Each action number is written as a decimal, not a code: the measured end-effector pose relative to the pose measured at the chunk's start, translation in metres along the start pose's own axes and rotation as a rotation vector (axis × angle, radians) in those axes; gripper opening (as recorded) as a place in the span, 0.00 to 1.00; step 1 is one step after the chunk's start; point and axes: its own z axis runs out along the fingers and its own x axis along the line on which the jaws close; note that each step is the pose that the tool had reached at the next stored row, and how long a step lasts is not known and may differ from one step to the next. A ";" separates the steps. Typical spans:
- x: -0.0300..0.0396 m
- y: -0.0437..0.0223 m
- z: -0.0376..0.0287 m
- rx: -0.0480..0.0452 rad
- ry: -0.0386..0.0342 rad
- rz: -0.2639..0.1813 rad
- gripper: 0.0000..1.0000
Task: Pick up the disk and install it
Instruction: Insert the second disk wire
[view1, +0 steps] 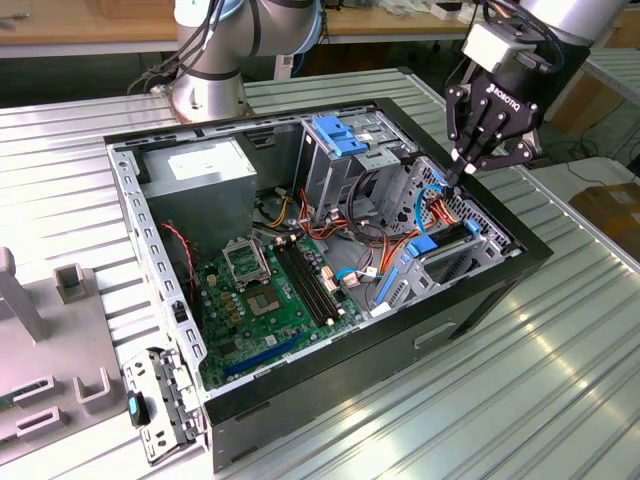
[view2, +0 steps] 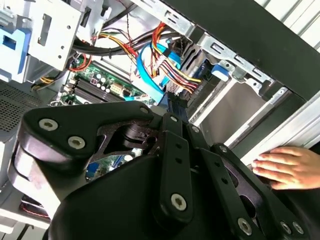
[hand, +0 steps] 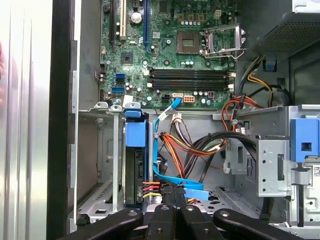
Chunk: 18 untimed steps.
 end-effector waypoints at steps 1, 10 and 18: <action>-0.0003 0.0000 0.0005 0.0000 0.0017 0.000 0.11; -0.0015 -0.0009 0.0136 -0.0038 0.0163 0.001 0.22; 0.0098 -0.0010 0.0170 -0.0017 -0.0087 -0.001 0.16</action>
